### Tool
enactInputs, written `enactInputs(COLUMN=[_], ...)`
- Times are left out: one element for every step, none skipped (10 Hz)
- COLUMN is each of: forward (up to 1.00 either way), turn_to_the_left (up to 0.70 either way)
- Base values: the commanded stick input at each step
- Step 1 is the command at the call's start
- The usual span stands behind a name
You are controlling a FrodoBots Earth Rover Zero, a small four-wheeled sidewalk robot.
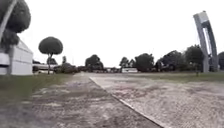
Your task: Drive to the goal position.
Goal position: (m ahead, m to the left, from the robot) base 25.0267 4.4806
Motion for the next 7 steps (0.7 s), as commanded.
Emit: enactInputs(forward=[0.5,0.68,0.7,0.7,0.7,0.7,0.7], turn_to_the_left=[0.0,0.0,0.0,0.0,0.0,0.0,0.0])
